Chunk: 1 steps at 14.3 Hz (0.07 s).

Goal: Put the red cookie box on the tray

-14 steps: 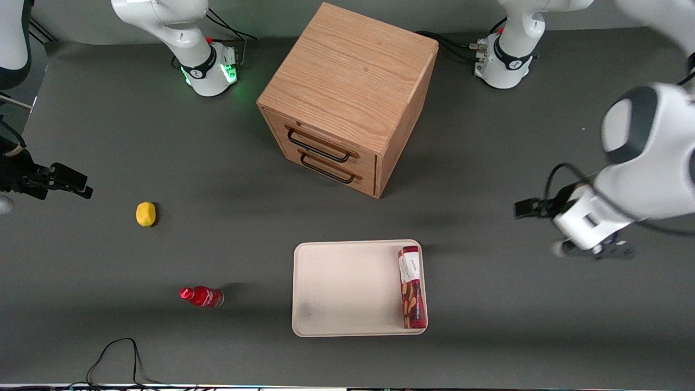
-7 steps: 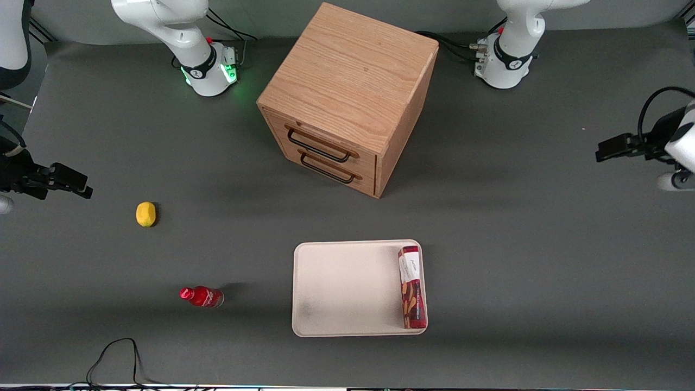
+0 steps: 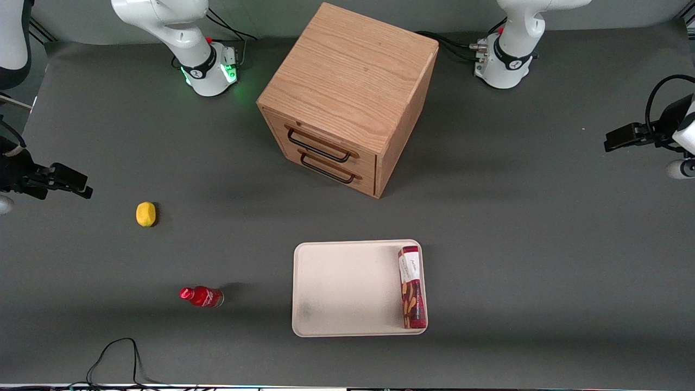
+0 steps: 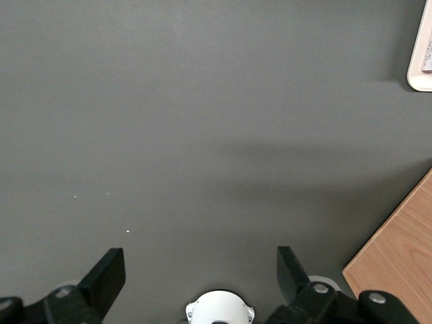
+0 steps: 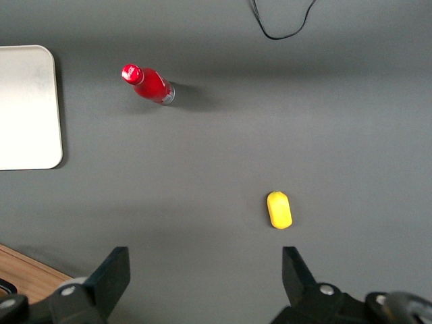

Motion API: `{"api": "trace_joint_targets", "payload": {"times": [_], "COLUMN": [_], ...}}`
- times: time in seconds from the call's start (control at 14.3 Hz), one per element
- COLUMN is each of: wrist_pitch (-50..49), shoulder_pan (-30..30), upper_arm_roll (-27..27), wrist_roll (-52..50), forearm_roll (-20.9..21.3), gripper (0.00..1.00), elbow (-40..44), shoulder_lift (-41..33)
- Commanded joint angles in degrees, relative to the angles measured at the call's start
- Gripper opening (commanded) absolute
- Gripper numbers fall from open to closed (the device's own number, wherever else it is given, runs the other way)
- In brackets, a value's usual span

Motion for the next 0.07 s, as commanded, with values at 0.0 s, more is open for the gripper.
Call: {"api": "trace_joint_targets", "payload": {"times": [0.0], "wrist_pitch": [0.14], "shoulder_pan": [-1.44], "upper_arm_roll": [1.14], "wrist_roll": [-1.16], "forearm_roll": [0.96], "gripper": [1.0], "elbow": [-0.22], "shoulder_lift": [-0.84]}}
